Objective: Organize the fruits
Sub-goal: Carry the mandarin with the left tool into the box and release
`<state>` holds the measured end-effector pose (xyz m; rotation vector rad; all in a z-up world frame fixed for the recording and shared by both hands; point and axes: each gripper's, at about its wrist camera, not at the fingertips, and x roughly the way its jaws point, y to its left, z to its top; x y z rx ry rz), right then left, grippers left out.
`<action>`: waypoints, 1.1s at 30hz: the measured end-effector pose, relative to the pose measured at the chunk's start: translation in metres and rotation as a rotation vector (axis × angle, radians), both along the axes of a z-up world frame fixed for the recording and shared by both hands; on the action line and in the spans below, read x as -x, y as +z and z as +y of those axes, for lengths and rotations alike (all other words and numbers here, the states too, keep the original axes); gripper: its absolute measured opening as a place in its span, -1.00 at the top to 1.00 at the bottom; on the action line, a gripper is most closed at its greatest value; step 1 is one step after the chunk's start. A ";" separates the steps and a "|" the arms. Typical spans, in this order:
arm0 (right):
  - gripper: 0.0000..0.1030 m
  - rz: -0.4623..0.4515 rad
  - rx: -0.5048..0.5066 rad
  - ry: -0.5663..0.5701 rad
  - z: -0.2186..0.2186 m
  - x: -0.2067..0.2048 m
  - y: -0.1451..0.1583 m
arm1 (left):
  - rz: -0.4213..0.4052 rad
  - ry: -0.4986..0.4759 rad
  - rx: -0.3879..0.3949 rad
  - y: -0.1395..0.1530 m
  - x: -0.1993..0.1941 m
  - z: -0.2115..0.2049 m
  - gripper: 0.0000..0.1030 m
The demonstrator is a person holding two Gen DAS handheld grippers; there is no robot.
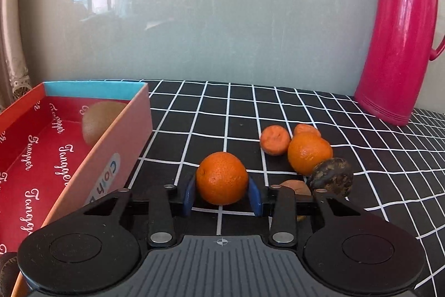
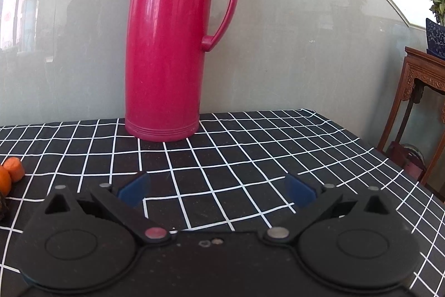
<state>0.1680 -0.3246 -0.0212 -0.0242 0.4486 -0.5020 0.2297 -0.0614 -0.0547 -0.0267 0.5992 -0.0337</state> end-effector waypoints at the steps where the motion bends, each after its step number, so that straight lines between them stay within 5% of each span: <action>1: -1.00 0.000 0.001 -0.004 -0.001 0.001 0.000 | -0.006 -0.003 0.000 0.001 0.002 -0.001 0.23; 18: -1.00 -0.028 -0.015 0.029 0.024 0.014 0.022 | -0.127 -0.027 0.002 0.046 0.064 0.022 0.23; 33: -1.00 -0.032 -0.008 0.122 0.082 0.012 0.032 | -0.139 0.102 -0.025 0.058 0.092 0.101 0.23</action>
